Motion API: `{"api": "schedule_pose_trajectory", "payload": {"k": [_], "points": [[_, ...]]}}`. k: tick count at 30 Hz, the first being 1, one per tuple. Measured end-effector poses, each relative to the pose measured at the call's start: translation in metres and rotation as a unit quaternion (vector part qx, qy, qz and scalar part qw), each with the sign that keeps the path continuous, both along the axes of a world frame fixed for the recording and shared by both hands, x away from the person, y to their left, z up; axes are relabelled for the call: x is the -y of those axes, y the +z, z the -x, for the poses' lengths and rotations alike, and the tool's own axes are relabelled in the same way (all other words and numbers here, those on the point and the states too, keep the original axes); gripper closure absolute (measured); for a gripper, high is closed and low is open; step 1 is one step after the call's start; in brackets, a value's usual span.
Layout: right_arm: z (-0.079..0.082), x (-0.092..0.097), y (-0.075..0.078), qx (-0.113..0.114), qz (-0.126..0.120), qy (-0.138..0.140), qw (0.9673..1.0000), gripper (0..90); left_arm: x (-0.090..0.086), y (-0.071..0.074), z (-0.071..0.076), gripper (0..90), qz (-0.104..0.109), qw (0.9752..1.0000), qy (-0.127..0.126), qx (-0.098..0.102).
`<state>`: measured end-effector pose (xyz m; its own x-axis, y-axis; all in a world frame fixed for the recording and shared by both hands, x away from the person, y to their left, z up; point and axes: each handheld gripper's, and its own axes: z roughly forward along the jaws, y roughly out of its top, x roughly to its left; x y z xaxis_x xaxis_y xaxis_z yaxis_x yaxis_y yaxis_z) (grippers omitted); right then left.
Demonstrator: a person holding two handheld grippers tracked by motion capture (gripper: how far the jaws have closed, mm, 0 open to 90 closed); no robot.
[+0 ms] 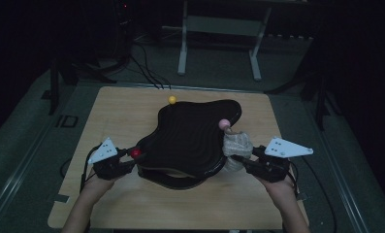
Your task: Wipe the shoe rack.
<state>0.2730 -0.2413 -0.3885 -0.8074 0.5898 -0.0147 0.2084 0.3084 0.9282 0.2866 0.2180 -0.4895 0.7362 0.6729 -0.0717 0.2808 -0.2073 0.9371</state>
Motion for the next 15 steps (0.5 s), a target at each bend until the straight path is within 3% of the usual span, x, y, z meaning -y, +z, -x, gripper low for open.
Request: {"api": "schedule_pose_trajectory", "payload": {"k": [3, 7, 9, 12, 15], "points": [[0.008, 0.000, 0.007, 0.018, 0.012, 0.000, 0.9998, 66.9, 0.000, 0.000, 0.000, 59.9, 0.000, 1.0000, -0.001, 0.000], [0.023, -0.001, 0.018, 0.035, 0.004, 0.024, 0.9991, 66.9, -0.001, -0.001, 0.000, 59.9, 0.002, 1.0000, -0.002, 0.001], [0.025, -0.004, 0.011, 0.030, 0.011, 0.024, 0.9992, 67.0, -0.001, 0.000, 0.000, 59.9, 0.001, 1.0000, -0.001, 0.001], [0.020, 0.001, -0.002, 0.003, 0.001, 0.016, 0.9999, 67.0, 0.000, 0.000, 0.000, 59.9, 0.000, 1.0000, -0.001, 0.001], [0.028, 0.004, 0.003, 0.011, 0.003, 0.023, 0.9997, 66.8, 0.000, 0.000, 0.000, 59.9, 0.002, 1.0000, -0.002, 0.000]]}}
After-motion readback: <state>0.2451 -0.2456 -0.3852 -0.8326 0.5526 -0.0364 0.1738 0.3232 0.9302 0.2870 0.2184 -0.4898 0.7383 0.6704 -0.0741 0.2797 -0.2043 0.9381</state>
